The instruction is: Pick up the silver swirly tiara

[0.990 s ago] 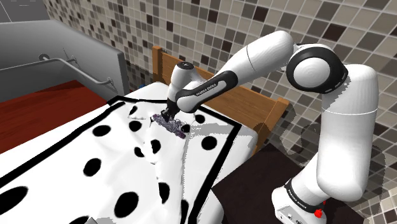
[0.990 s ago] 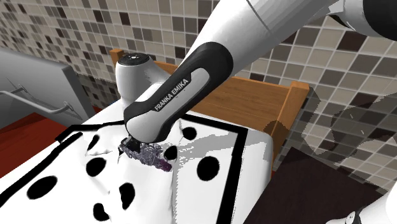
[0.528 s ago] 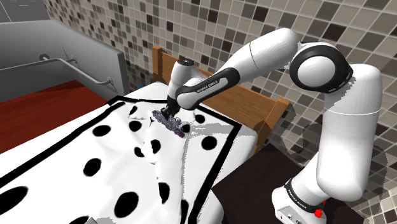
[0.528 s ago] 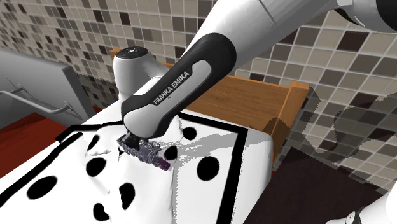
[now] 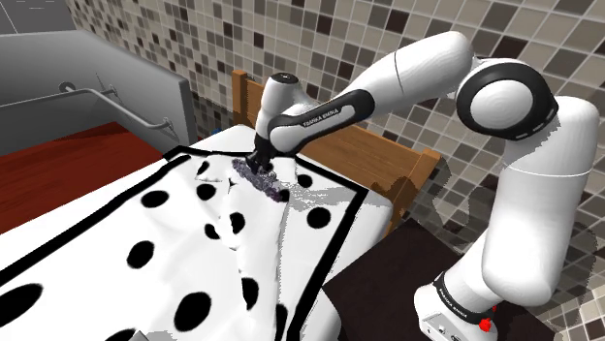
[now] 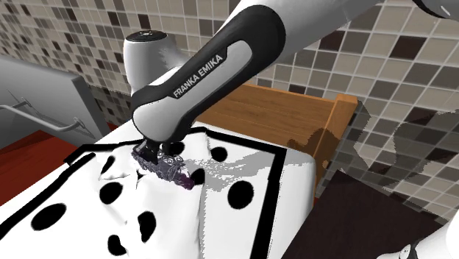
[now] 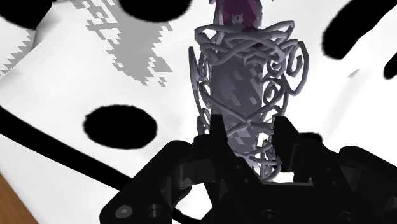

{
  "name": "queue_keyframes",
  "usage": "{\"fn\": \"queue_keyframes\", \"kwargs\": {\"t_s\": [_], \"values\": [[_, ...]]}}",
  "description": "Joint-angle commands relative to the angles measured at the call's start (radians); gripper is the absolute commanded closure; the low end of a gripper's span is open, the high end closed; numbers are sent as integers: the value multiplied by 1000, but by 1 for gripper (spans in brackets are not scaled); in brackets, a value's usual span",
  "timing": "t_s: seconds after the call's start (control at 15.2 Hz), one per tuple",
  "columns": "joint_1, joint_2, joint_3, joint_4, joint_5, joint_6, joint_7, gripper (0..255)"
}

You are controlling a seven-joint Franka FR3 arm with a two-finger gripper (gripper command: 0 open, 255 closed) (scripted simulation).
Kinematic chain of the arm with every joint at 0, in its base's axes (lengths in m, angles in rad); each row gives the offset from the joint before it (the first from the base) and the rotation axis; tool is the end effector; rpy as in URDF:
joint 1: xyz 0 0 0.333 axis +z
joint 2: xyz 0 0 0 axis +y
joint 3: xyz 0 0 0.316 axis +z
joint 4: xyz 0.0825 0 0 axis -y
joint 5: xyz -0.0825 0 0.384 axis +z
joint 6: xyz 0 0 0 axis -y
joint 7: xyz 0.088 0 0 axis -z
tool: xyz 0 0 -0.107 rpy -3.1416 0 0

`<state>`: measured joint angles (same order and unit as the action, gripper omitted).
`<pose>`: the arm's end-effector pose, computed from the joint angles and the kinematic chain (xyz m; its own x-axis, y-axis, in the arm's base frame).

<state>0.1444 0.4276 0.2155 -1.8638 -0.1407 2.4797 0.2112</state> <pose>0.6172 0.2215 0.3122 0.9563 0.2148 0.1983 0.2238 -0.9743 -0.0241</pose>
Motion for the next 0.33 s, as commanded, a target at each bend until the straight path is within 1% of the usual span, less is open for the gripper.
{"fn": "queue_keyframes", "kwargs": {"t_s": [0.0,0.13,0.26], "values": [[-2,-17,4,5,6,-22,-3,255],[-4,-32,7,12,11,-43,-7,255],[-4,-33,7,13,12,-45,-7,255]]}}
